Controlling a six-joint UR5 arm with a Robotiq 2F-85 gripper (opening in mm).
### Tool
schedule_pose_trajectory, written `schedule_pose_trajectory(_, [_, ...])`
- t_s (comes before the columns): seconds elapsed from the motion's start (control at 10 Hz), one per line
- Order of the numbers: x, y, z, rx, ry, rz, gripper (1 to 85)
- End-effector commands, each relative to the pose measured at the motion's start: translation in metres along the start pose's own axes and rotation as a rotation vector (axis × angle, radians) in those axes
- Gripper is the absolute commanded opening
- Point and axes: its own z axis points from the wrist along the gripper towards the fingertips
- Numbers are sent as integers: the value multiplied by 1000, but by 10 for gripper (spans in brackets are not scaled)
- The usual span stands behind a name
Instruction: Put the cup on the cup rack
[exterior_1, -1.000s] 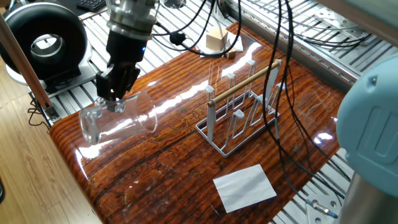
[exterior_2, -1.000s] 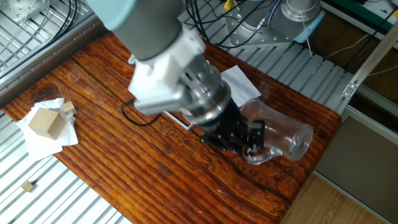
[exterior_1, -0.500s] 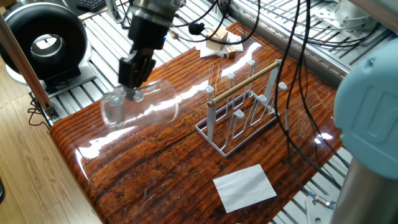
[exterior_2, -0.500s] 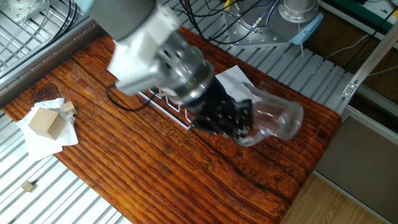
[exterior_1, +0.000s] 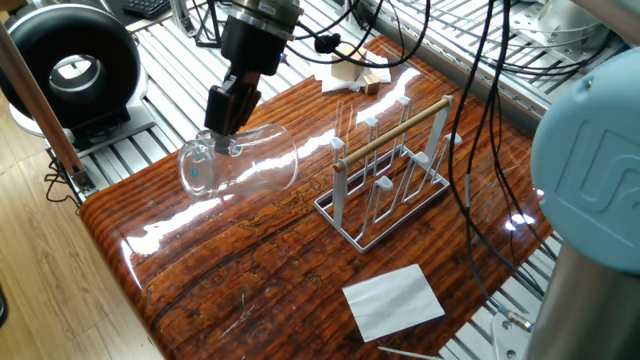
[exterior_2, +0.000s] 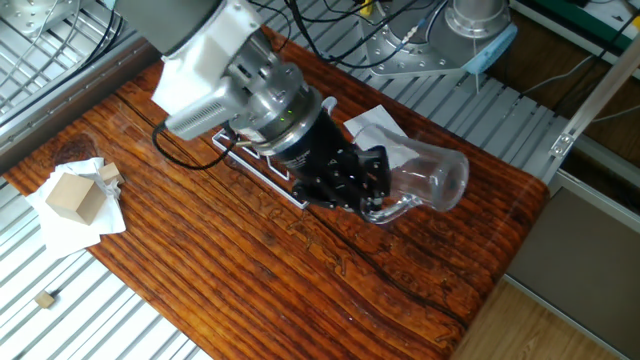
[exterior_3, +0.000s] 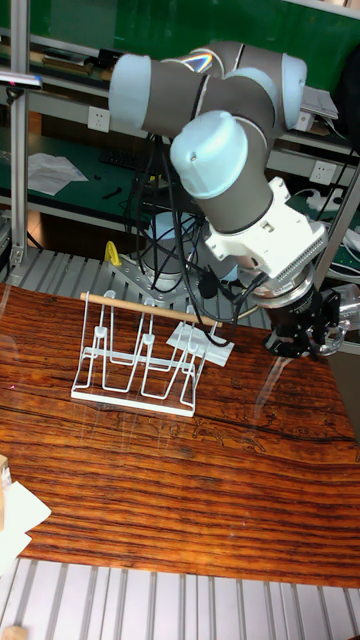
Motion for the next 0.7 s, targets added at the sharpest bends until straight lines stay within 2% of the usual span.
schedule_pose_trajectory(0.0, [11,-37,-6,184,79,-71,10])
schedule_pose_trajectory(0.1, [14,-43,-7,271,124,-77,10])
schedule_pose_trajectory(0.2, [9,-33,0,276,119,-66,10])
schedule_pose_trajectory(0.4, [8,-34,0,280,112,-33,10])
schedule_pose_trajectory(0.6, [14,-63,-11,405,128,19,10])
